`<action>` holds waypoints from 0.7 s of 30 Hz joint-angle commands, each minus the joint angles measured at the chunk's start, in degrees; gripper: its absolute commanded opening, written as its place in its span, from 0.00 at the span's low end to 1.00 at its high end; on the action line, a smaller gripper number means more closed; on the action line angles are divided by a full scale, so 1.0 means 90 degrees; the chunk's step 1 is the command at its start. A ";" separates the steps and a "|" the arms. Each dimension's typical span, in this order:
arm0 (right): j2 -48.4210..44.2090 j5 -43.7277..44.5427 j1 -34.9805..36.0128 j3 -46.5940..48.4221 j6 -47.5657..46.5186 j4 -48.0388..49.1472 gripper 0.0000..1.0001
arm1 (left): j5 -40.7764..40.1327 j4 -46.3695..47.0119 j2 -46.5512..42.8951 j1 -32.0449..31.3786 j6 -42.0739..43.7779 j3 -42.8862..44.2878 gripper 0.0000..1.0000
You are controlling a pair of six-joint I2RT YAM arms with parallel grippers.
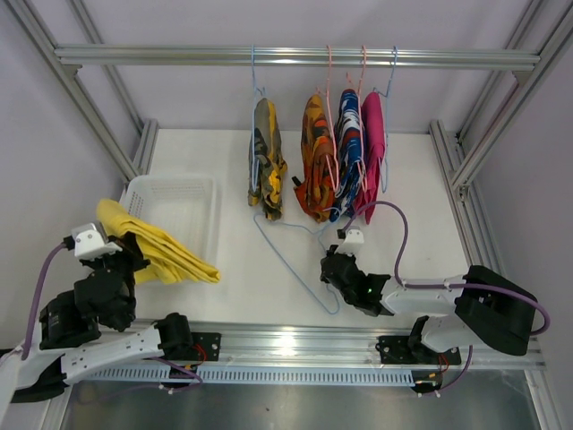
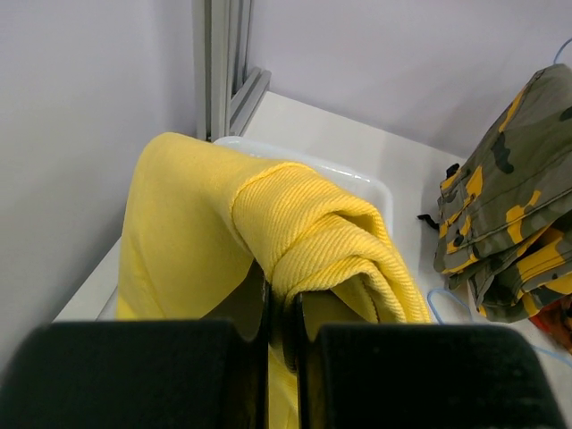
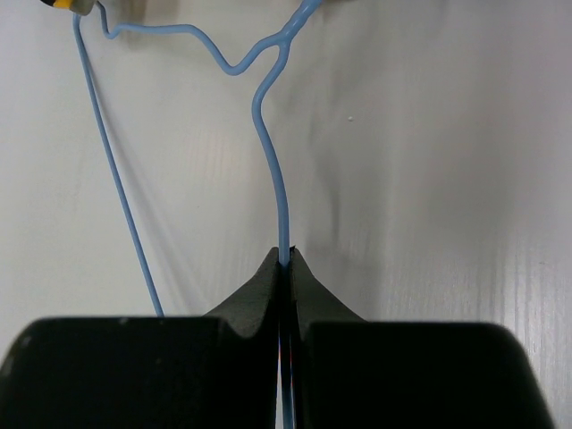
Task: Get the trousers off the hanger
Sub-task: Place the trousers in the bin.
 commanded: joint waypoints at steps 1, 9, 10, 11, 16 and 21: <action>-0.0152 0.0350 -0.0043 -0.0055 0.0195 0.0230 0.00 | -0.0405 0.0423 -0.0139 0.0056 0.0095 -0.0211 0.01; -0.0346 0.0360 -0.0034 -0.0357 0.0293 0.0386 0.00 | -0.0405 0.0980 -0.0189 0.0496 0.0467 -0.1001 0.01; -0.0357 0.0350 -0.0034 -0.0386 0.0303 0.0396 0.00 | -0.0395 0.1019 -0.0140 0.0525 0.0467 -0.1012 0.01; -0.0386 0.0350 -0.0043 -0.0416 0.0322 0.0405 0.00 | -0.0375 0.1048 -0.0023 0.0612 0.0457 -0.1041 0.01; -0.0678 0.0340 -0.0043 -0.0650 0.0351 0.0425 0.00 | 0.0404 0.1029 0.0572 0.1393 0.0010 -0.0974 0.01; -0.1079 0.0379 -0.0043 -0.0885 0.0323 0.0377 0.00 | 0.1673 0.0892 0.1722 0.2741 -0.0577 -0.0700 0.01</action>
